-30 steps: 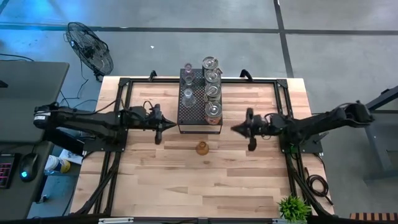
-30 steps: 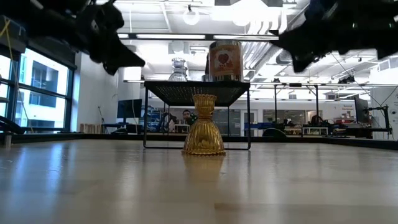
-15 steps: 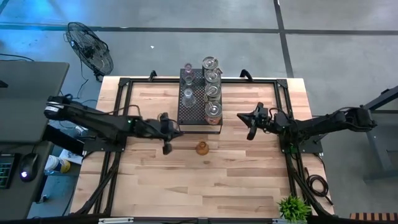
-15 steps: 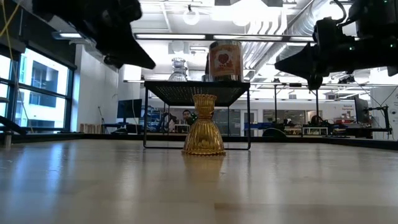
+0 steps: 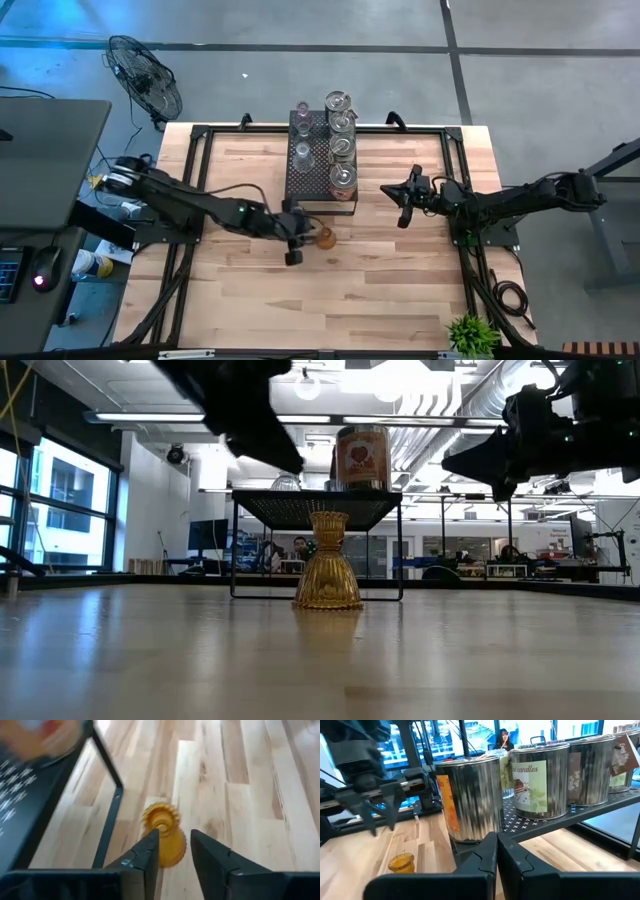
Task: Pick & Place candle stick holders
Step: Put the yellow glass candle holder on the shelf
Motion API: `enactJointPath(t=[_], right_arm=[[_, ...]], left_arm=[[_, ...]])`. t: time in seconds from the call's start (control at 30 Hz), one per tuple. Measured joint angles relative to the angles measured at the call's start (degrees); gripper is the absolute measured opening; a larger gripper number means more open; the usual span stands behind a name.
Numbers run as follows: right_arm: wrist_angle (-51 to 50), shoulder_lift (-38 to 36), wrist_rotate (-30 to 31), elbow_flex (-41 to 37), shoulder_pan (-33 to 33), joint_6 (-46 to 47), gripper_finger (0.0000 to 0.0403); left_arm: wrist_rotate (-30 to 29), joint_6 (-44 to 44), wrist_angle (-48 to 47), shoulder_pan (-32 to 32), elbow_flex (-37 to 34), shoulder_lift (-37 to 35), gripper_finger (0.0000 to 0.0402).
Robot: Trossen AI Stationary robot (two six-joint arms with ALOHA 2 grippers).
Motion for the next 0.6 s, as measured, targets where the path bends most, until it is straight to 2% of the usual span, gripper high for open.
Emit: enactJointPath(t=[0.13,0.4,0.6], right_arm=[[-0.28,0.02,0.00,0.00,0.00,-0.13,0.0002],[-1.38,0.02,-0.35,0.02,0.00,-0.80,0.0001],[-1.53,0.12,-0.36,0.03,0.02,-1.16,0.0002]], left_arm=[[0.06,2.60,-2.78,-0.09,5.49,5.10,0.0123],[0.24,5.71,-9.54,0.05,14.43,14.12,0.0124],[-2.48,5.25,-14.74,0.05,17.81,18.27,0.0124]])
